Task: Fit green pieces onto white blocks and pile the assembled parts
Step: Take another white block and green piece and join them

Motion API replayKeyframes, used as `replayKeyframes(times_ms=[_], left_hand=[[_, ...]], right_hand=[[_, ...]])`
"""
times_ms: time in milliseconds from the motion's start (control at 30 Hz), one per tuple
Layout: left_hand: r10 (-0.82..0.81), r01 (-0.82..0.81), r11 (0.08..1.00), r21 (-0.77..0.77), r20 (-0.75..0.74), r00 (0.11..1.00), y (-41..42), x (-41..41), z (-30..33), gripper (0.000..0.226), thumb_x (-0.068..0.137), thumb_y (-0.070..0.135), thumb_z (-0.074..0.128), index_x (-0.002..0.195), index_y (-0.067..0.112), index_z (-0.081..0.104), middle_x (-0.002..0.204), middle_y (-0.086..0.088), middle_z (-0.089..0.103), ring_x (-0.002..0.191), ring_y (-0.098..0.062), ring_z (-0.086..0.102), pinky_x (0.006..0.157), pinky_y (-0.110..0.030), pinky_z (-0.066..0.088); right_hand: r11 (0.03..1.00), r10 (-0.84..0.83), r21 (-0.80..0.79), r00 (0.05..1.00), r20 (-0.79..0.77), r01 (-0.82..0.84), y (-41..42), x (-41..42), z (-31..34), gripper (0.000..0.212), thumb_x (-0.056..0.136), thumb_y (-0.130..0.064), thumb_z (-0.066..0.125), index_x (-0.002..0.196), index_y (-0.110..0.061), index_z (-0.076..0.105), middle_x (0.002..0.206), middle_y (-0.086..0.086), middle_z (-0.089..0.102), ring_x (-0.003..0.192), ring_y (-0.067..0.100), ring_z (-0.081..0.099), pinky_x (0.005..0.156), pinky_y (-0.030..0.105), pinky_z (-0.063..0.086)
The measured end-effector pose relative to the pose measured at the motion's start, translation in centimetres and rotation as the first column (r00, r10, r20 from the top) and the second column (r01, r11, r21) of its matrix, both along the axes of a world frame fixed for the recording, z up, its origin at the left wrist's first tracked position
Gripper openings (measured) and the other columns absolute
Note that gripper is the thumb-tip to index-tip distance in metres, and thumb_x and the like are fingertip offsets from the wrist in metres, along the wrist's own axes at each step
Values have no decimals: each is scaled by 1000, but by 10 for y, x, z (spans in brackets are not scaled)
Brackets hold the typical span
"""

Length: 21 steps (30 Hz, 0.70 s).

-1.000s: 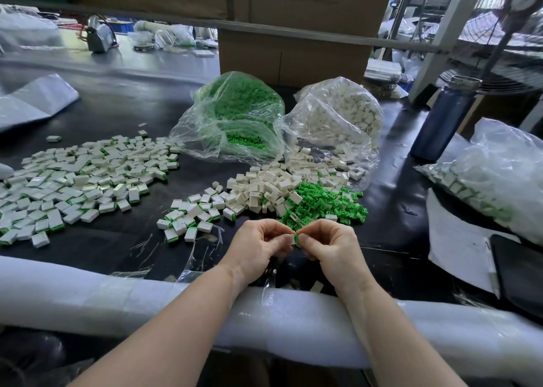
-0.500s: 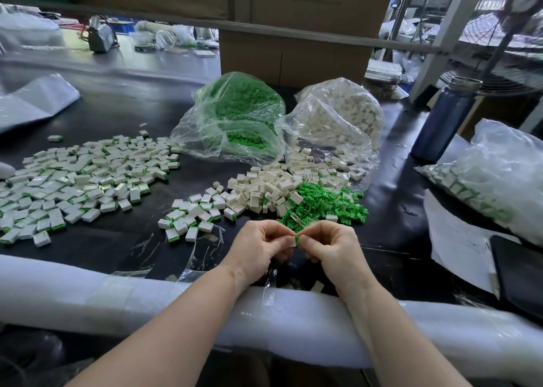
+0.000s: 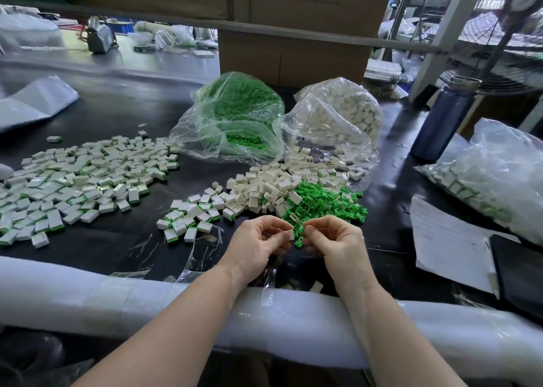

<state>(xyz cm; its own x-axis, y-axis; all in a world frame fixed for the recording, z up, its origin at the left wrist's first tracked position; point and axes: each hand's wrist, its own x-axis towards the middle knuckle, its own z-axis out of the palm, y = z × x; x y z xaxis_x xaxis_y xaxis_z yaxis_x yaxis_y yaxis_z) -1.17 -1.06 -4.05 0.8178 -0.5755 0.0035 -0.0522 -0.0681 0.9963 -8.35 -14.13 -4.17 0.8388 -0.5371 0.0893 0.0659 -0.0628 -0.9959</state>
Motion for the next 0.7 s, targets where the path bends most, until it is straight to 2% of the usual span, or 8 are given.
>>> replayKeyframes(times_ms=[100,233,467,700], left_hand=[[-6,6,1000,-17,-4,1000,0,0,0,7,84,7,64,89,12,66,78,-3,68,68,-6,65,68,-18,55],[-26,26,1000,-15,13,1000,0,1,0,5,85,4,64,89,7,66,77,-6,67,66,-5,64,66,-16,53],[-17,17,1000,-3,5,1000,0,2,-2,7,85,6,64,84,11,67,71,-1,68,66,-6,65,63,-16,52],[-8,8,1000,0,-23,1000,1,1,-2,10,85,5,64,81,13,68,67,1,67,65,-7,65,62,-17,53]], right_hand=[[1000,16,4,1000,-1,-16,0,0,1,18,81,5,65,82,-12,67,67,0,68,59,10,64,57,20,54],[998,50,-42,999,0,-50,2,0,2,19,81,7,65,76,-12,68,62,-4,69,58,7,64,58,16,51],[988,58,-145,998,-22,-60,2,0,1,20,79,2,69,72,-17,68,62,-5,67,59,6,61,58,18,51],[985,72,-151,996,-46,-78,3,0,0,22,79,3,69,69,-17,66,59,-2,64,52,4,56,52,16,46]])
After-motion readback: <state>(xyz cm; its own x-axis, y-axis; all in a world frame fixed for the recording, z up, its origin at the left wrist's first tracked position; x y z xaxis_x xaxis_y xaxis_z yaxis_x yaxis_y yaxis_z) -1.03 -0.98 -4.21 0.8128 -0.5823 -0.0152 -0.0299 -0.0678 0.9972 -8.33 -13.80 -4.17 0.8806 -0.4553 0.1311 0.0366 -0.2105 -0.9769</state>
